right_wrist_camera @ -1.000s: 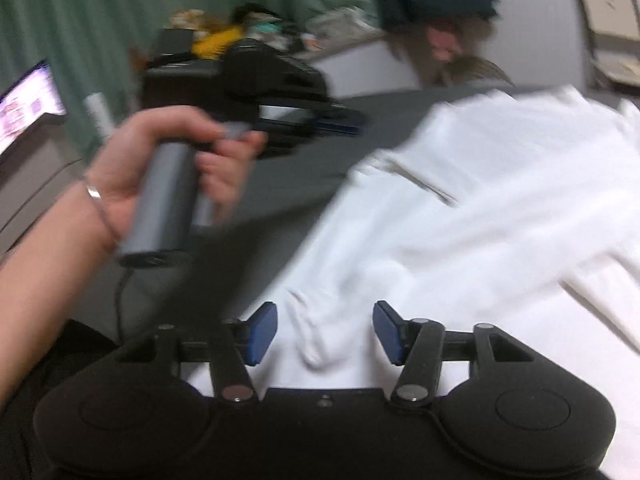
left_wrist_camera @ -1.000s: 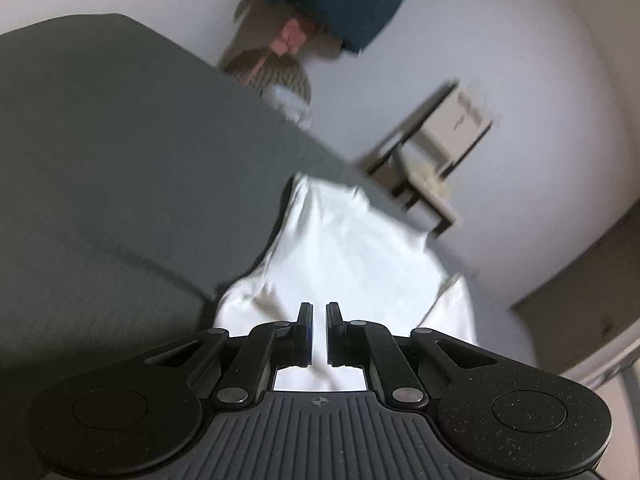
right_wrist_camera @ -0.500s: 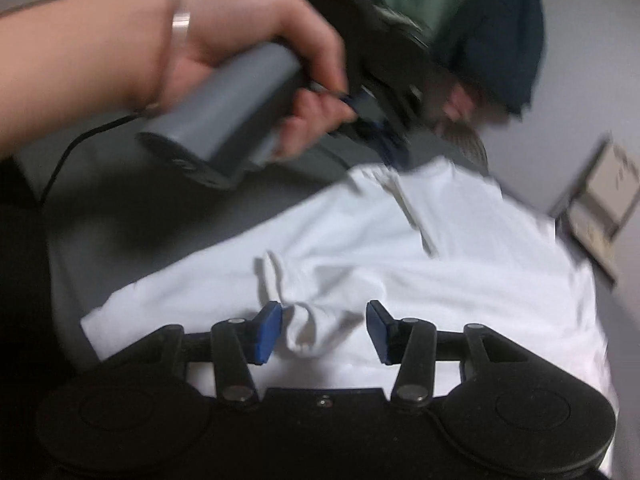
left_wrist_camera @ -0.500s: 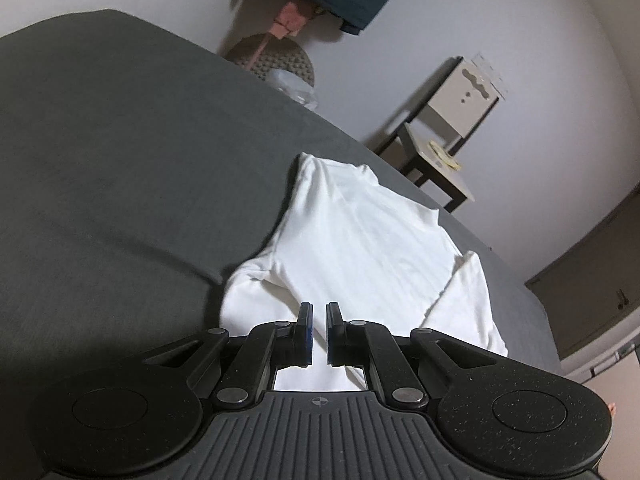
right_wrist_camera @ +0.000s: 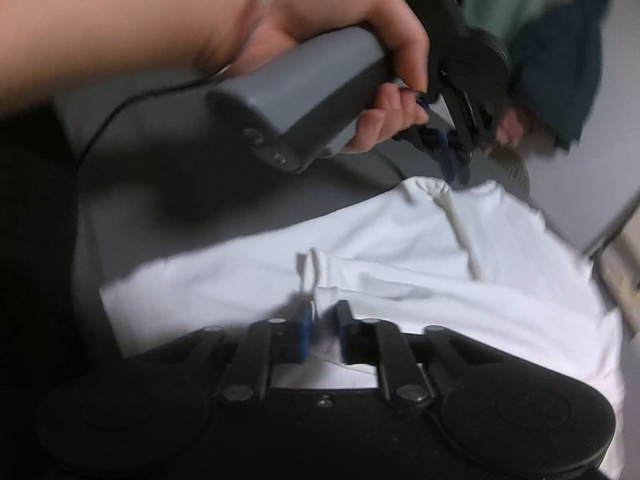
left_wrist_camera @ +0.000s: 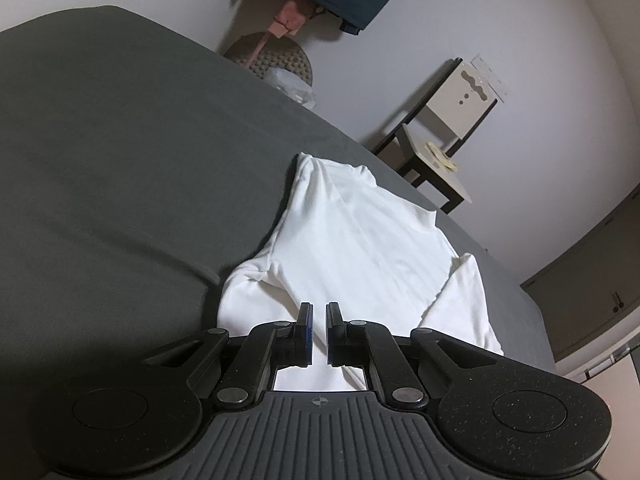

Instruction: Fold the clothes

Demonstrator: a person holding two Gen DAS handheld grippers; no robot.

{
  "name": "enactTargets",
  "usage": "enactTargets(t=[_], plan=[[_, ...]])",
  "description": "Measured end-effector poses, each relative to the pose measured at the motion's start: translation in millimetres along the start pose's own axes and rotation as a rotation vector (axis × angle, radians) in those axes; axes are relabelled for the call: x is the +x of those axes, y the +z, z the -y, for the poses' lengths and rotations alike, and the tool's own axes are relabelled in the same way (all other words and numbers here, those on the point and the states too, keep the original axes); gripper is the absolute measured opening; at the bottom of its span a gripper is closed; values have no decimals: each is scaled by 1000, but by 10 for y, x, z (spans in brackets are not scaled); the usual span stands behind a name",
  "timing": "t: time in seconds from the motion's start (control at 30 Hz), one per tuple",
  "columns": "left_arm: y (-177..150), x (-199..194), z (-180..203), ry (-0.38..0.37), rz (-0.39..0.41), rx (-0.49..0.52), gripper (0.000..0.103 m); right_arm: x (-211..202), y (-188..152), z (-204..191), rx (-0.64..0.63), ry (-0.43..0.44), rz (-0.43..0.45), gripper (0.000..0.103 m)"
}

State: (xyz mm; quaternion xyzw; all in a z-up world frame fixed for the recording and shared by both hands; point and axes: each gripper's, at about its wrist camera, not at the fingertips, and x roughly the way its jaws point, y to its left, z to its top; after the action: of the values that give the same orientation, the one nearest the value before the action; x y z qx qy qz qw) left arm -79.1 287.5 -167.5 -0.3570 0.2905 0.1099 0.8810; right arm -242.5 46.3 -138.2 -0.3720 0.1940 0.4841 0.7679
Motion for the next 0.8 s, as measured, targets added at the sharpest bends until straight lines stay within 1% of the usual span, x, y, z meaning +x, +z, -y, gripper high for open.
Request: enactTargets(t=[0.03, 0.1, 0.2, 0.27, 0.3, 0.37, 0.43, 0.47, 0.57, 0.67, 0.8], plan=[[2, -2, -1, 1, 2, -2, 4, -25, 5, -6, -28, -17, 3, 7], [4, -5, 9, -1, 4, -1, 4, -99, 47, 55, -20, -62, 34, 7], [3, -4, 7, -1, 4, 0, 4, -285, 65, 111, 21, -30, 48, 8], [-5, 2, 7, 1, 2, 0, 4, -184, 32, 36, -21, 66, -80, 16], [-9, 6, 9, 1, 0, 1, 4, -143, 15, 0, -40, 105, -132, 16], [-7, 0, 12, 1, -2, 2, 4, -199, 8, -18, -17, 89, -102, 16], [-2, -22, 9, -3, 6, 3, 4, -271, 59, 42, 50, 80, -49, 16], [4, -31, 4, -1, 10, 1, 4, -254, 101, 81, 64, 72, -28, 18], [25, -68, -21, 4, 39, -22, 4, -196, 226, 193, 105, 50, 33, 18], [53, -121, -97, -14, 70, -71, 4, -3, 296, 159, 64, 83, 10, 18], [57, -116, -188, -30, 70, -126, 4, 180, 288, 14, -12, 83, -42, 18]])
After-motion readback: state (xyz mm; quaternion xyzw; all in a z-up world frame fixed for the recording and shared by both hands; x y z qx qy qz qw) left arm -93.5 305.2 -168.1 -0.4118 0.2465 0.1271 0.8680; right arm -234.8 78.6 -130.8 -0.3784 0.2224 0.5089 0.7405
